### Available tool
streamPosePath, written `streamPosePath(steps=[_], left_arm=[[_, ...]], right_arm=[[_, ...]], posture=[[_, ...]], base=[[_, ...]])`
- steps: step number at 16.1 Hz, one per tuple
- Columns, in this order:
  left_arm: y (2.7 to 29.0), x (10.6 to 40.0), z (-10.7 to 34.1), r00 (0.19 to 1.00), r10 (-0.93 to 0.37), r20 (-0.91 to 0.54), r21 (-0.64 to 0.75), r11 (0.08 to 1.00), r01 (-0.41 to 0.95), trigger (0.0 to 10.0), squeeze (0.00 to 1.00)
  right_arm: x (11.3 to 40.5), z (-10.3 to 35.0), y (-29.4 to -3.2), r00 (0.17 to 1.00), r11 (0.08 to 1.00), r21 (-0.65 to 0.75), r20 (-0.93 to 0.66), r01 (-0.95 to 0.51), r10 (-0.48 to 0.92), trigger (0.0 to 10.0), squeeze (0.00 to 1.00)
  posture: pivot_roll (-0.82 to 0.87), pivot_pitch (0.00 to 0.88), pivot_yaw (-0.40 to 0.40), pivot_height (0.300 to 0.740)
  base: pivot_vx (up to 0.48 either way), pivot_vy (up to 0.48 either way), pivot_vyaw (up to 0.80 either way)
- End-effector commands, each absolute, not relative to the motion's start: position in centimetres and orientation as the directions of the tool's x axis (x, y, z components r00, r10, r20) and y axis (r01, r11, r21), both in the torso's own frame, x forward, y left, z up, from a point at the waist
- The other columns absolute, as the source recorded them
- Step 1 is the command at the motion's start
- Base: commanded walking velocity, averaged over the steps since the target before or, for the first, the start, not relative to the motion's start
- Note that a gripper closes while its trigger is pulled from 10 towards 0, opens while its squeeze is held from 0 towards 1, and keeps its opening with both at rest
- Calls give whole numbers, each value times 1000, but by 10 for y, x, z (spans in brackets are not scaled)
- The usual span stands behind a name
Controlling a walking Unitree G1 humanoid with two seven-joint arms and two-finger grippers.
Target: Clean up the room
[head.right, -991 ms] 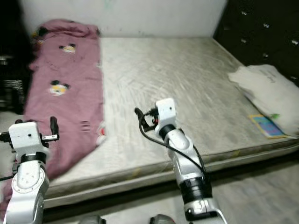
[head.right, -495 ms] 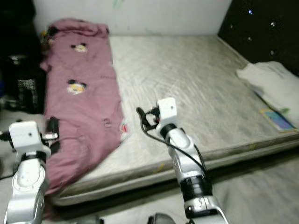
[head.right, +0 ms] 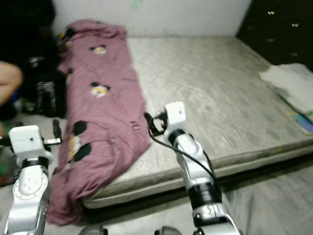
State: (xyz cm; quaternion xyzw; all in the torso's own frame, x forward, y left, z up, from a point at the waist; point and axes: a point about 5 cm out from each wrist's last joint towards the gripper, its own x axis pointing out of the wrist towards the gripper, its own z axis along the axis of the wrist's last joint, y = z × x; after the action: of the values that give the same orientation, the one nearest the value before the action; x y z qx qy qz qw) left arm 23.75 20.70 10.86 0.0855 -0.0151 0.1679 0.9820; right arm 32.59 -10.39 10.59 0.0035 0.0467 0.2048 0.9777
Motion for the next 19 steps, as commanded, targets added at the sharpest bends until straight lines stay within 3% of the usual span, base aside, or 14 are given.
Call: streamPosePath(steps=[1, 4, 6, 9, 13, 19], left_arm=[[199, 239, 112, 950, 301, 77, 157, 938, -310, 10000, 0], [199, 240, 113, 949, 304, 84, 172, 934, -314, 10000, 0], [201, 240, 115, 938, 335, 90, 189, 919, -346, 10000, 0], [198, 243, 114, 961, 268, 64, 123, 954, -275, 10000, 0], [192, 243, 113, 966, 255, 43, 89, 962, -258, 10000, 0], [200, 228, 112, 962, 273, 26, 92, 957, -274, 10000, 0]], right_arm=[[326, 103, -115, 923, 928, 22, -98, -371, 371, 10000, 0], [328, 105, -111, 917, 921, 11, -88, -389, 389, 10000, 0], [329, 106, -109, 917, 921, 7, -83, -391, 390, 10000, 0], [332, 107, -106, 919, 923, 13, -82, -385, 385, 10000, 0], [336, 111, -91, 927, 928, 72, -55, -366, 370, 10000, 0], [334, 116, -109, 943, 938, 128, -41, -323, 330, 10000, 0]], posture=[[-38, 0, -63, 740], [-38, 0, -59, 740], [-40, 0, -58, 740], [-42, 0, -53, 740], [-40, 0, -52, 740], [-33, 0, -61, 740]], base=[[0, 0, 0], [0, 0, 0], [0, 0, 800], [0, 0, 660], [0, 0, 0], [0, 0, 0]])
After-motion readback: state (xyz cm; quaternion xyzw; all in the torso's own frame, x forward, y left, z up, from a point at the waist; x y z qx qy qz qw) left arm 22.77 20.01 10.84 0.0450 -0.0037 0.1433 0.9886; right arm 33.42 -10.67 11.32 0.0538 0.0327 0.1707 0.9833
